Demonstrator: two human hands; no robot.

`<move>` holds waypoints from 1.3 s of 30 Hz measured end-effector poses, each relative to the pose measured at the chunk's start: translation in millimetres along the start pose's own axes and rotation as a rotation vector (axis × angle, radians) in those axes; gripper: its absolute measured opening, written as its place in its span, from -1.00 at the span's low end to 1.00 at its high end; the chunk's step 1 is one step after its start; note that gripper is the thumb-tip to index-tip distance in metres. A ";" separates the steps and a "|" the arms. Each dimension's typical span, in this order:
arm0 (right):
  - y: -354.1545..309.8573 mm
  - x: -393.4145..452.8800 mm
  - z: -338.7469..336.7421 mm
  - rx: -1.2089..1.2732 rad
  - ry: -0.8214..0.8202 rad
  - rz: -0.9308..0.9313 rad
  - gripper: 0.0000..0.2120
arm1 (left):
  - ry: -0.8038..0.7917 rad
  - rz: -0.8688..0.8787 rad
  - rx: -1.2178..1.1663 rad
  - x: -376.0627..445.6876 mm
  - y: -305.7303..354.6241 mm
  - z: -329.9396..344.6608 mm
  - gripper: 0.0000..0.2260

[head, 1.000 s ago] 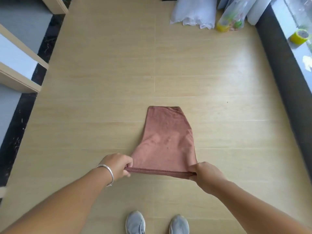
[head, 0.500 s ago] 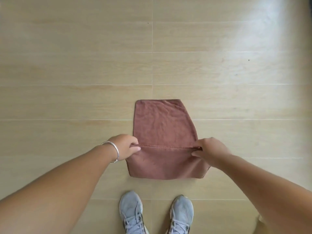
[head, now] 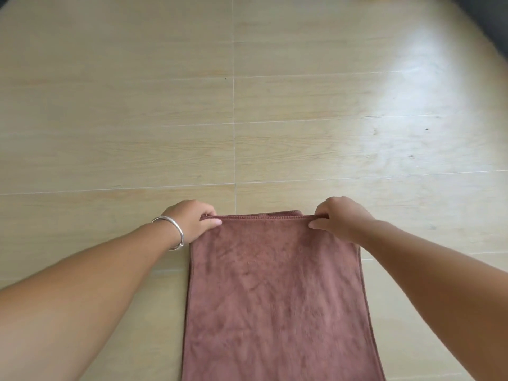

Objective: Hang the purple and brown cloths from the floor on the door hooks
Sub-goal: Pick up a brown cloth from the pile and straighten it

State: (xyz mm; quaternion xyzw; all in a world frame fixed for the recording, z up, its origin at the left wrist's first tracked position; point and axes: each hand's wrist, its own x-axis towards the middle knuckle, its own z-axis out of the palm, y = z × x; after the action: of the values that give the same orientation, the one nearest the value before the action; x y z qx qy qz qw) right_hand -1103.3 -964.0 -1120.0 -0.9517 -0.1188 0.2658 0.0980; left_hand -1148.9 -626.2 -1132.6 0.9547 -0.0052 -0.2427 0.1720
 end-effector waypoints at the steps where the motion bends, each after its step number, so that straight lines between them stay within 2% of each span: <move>1: -0.1 10.1 9.0 -0.016 0.012 -0.014 -0.82 | 0.011 -0.015 0.010 8.5 -6.5 7.3 -0.85; 5: -0.5 25.4 35.8 -0.060 0.063 -0.064 -0.79 | 0.064 -0.081 0.175 21.1 -22.4 31.0 -0.86; 8: -0.8 16.9 38.7 -0.034 0.042 -0.031 -0.53 | 0.222 -0.124 0.221 11.4 -11.9 42.8 -0.89; 10: -5.0 14.8 35.2 -0.063 -0.014 -0.046 -0.38 | 0.300 -0.109 0.315 1.9 1.3 51.1 -0.71; 12: -9.7 20.0 31.3 -0.093 -0.038 -0.104 -0.35 | 0.349 0.051 0.347 -4.7 17.4 59.8 -0.55; 14: -14.4 28.1 27.6 -0.096 -0.048 -0.155 -0.37 | 0.295 0.251 0.300 -7.1 35.4 71.7 -0.46; 16: -18.4 36.8 25.8 -0.103 -0.040 -0.183 -0.41 | 0.189 0.355 0.299 -5.1 49.2 84.9 -0.39; 20: -19.3 42.7 25.4 -0.248 -0.043 -0.229 -0.64 | 0.103 0.277 0.364 -1.3 45.2 101.6 -0.34; 27: -18.5 31.1 16.0 -0.397 0.044 -0.369 -0.77 | 0.086 0.260 0.452 -6.2 30.7 105.0 -0.35; 29: -22.0 29.3 12.4 -0.247 0.087 -0.402 -0.85 | 0.097 0.272 0.446 -4.8 29.6 105.5 -0.36; 31: -28.0 27.2 9.1 0.005 0.079 -0.342 -0.90 | 0.103 0.277 0.445 -2.8 27.6 103.9 -0.36; 33: -30.5 25.1 6.0 0.120 0.067 -0.296 -0.90 | 0.106 0.280 0.447 -0.8 26.3 102.1 -0.36; 36: -23.1 21.8 -0.8 -0.030 0.083 -0.273 -0.80 | 0.104 0.289 0.448 -0.3 24.6 102.2 -0.36; 39: -9.9 23.1 -6.3 -0.235 0.125 -0.175 -0.79 | 0.099 0.285 0.466 1.9 23.6 102.5 -0.35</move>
State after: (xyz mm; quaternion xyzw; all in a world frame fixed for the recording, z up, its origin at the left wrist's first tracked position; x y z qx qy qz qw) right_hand -1082.5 -948.9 -1123.3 -0.9572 -0.2254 0.1808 0.0160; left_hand -1193.2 -681.9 -1210.0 0.9688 -0.1868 -0.1615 -0.0196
